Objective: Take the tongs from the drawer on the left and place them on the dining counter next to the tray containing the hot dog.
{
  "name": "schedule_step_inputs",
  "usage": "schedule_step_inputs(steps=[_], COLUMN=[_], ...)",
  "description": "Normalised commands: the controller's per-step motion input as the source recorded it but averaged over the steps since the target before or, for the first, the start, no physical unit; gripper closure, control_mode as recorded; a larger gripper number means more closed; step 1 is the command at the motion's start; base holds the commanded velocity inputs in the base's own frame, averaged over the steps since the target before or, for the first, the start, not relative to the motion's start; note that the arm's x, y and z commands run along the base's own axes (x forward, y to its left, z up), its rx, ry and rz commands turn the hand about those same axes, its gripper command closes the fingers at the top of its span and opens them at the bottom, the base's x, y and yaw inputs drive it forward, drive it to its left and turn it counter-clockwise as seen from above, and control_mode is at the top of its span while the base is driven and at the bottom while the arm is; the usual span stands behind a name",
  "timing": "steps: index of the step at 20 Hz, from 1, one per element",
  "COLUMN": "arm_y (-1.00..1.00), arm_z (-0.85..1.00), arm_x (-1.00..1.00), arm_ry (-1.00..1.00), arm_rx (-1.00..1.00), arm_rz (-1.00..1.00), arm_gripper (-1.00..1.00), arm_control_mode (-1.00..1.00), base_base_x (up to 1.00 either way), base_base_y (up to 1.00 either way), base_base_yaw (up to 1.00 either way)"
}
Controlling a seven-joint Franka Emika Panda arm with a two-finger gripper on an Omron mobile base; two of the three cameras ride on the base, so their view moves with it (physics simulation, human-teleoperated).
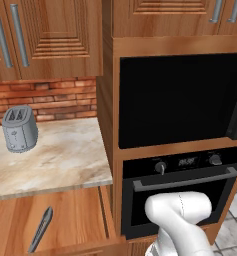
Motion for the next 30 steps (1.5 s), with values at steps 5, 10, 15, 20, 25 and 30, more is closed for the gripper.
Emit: schedule_step_inputs(steps=[5, 10, 15, 20, 25, 30], arm_y=[0.0, 0.0, 0.0, 0.0, 0.0, 0.0], arm_z=[0.0, 0.0, 0.0, 0.1, 0.51, 0.6], arm_x=[-0.1, 0.0, -0.17, -0.81, -0.75, -0.63], arm_ry=[0.0, 0.0, 0.0, -0.07, -0.16, -0.13], arm_rx=[0.0, 0.0, 0.0, 0.04, 0.05, 0.03], arm_rz=[0.0, 0.0, 0.0, 0.0, 0.0, 0.0], arm_gripper=[1.0, -1.0, -1.0, -1.0, -1.0, -1.0], arm_control_mode=[-1.0, -1.0, -1.0, -1.0, -1.0, -1.0], base_base_x=[0.0, 0.0, 0.0, 0.0, 0.0, 0.0], base_base_y=[0.0, 0.0, 0.0, 0.0, 0.0, 0.0], base_base_yaw=[0.0, 0.0, 0.0, 0.0, 0.0, 0.0])
